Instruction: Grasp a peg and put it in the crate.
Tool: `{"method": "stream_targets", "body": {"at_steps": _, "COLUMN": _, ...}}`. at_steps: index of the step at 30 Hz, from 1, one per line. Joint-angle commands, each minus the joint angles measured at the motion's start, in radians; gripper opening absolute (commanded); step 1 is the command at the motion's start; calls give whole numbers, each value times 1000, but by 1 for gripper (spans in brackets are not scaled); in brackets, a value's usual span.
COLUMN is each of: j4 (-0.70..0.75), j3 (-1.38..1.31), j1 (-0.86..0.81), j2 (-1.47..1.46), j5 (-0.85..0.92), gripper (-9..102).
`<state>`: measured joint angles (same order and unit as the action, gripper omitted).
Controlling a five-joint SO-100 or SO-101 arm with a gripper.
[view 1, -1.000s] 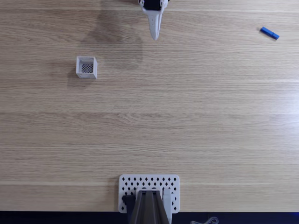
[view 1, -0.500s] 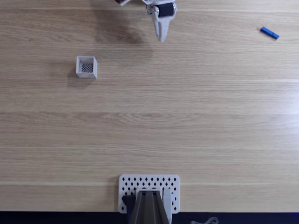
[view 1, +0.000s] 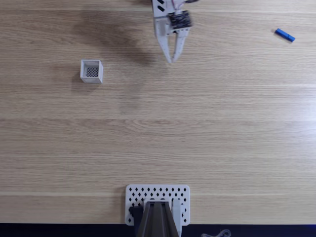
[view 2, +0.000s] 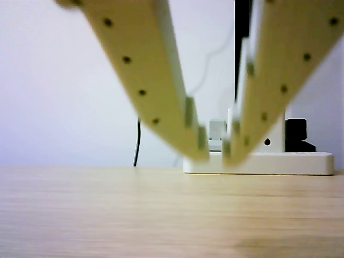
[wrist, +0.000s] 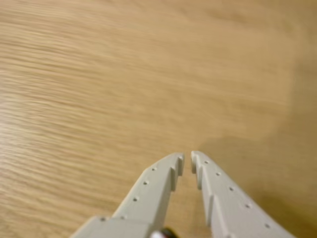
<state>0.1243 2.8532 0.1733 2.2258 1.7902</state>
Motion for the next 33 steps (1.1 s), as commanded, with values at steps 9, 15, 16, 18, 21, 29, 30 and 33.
{"method": "stream_targets", "body": {"at_steps": 9, "j4": -373, "j3": 124, "j1": 594, "j2": 6, "j5": 21, "gripper": -1}}
{"method": "stream_targets", "body": {"at_steps": 15, "j4": -316, "j3": 120, "j1": 749, "j2": 9, "j5": -83, "gripper": 0}}
{"method": "stream_targets", "body": {"at_steps": 16, "j4": -275, "j3": 106, "j1": 765, "j2": -5, "j5": -97, "gripper": 0}}
{"method": "stream_targets", "body": {"at_steps": 18, "j4": -163, "j3": 55, "j1": 802, "j2": -29, "j5": -121, "gripper": 0}}
{"method": "stream_targets", "body": {"at_steps": 21, "j4": 69, "j3": -61, "j1": 853, "j2": -35, "j5": -166, "gripper": 0}}
{"method": "stream_targets", "body": {"at_steps": 29, "j4": 581, "j3": -471, "j1": 1020, "j2": -103, "j5": -336, "gripper": 0}}
{"method": "stream_targets", "body": {"at_steps": 30, "j4": 592, "j3": -514, "j1": 1034, "j2": -121, "j5": -354, "gripper": 0}}
{"method": "stream_targets", "body": {"at_steps": 33, "j4": 581, "j3": -626, "j1": 1062, "j2": -195, "j5": -402, "gripper": 0}}
